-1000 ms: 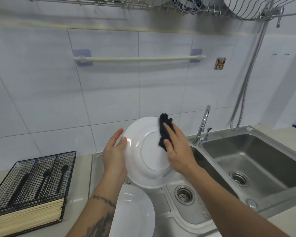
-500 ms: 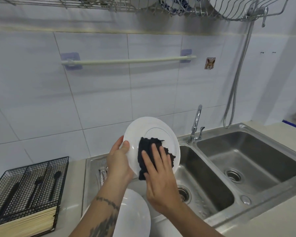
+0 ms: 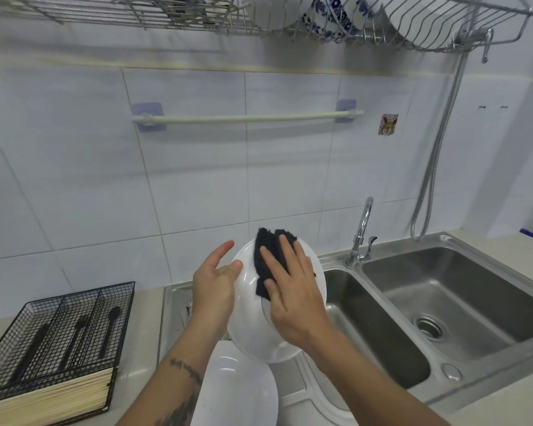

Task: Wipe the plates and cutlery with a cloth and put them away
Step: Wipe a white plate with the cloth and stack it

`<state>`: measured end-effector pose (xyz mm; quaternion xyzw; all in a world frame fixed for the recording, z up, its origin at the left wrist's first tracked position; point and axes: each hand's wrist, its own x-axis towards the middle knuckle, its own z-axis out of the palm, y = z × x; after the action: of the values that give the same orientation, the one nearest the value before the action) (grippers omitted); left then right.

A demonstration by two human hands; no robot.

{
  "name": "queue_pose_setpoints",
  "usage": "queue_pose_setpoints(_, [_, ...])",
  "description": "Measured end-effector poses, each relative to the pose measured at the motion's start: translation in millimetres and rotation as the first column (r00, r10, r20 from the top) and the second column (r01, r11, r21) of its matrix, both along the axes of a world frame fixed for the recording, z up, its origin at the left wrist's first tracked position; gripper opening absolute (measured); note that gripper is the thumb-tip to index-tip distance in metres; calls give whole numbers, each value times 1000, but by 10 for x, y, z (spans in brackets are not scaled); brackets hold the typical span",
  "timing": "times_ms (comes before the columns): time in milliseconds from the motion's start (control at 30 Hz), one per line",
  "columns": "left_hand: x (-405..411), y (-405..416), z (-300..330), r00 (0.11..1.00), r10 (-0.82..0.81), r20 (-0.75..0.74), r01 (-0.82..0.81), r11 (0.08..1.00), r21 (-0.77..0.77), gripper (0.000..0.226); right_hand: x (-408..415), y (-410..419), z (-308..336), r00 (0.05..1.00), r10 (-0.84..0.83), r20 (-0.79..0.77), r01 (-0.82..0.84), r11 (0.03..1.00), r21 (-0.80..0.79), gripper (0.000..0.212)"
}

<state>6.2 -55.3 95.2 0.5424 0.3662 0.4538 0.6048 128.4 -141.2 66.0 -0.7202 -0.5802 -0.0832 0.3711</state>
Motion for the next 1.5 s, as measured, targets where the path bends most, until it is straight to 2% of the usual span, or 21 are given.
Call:
queue_pose_setpoints(100, [0, 8, 42, 998, -23, -62, 31, 991, 131, 46, 52, 118, 194, 999, 39, 17, -39, 999, -20, 55])
queue_pose_setpoints(233, [-68, 37, 128, 989, -36, -142, 79, 949, 306, 51, 327, 151, 332, 997, -17, -79, 13, 999, -52, 57])
queue_pose_setpoints(400, [-146, 120, 269, 965, -87, -249, 196, 866, 460, 63, 395, 70, 350, 985, 41, -169, -47, 998, -34, 46])
queue_pose_setpoints(533, [-157, 281, 276, 915, 3, -404, 263, 754, 602, 59, 296, -58, 320, 996, 33, -81, -36, 999, -35, 29])
queue_pose_setpoints(700, [-137, 349, 49, 924, 74, -374, 182, 777, 602, 41, 62, -151, 171, 998, -25, 57, 23, 999, 24, 26])
queue_pose_setpoints(767, [-111, 261, -50, 944, 77, -321, 115, 834, 539, 37, 18, -137, 120, 995, -74, 72, 70, 996, 56, 28])
queue_pose_setpoints(867, [-2, 75, -111, 997, -16, -75, 31, 978, 208, 38, -22, -132, 81, 993, -86, 86, 75, 989, 125, 29])
queue_pose_setpoints(933, [84, 18, -90, 993, 17, 120, -11, 999, -51, 44, -64, -160, 49, 988, -59, 141, 37, 988, 151, 27])
queue_pose_setpoints(1000, [136, 21, -41, 980, 127, 154, -100, 980, -172, 49, -118, -198, 9, 985, -4, 171, -18, 991, 129, 30])
queue_pose_setpoints(1100, [143, 89, 2, 960, 224, 169, -180, 953, -242, 71, -162, -269, -76, 981, 120, 154, -125, 992, 23, 38])
queue_pose_setpoints(1167, [87, 153, 16, 944, 246, 219, -186, 947, -263, 71, -126, -353, -123, 967, 218, 135, -205, 973, -102, 42])
queue_pose_setpoints(1233, [3, 203, 24, 941, 261, 218, -199, 943, -267, 61, -44, -470, -128, 964, 266, 20, -258, 946, -195, 44])
queue_pose_setpoints(1367, [-65, 142, 3, 958, 233, 164, -197, 958, -209, 42, 135, -577, -30, 968, 194, -161, -221, 959, -177, 41])
queue_pose_setpoints(1500, [-36, -21, -21, 980, 154, 128, -128, 973, -191, 40, 139, -467, 78, 979, 47, -197, -90, 973, -215, 33])
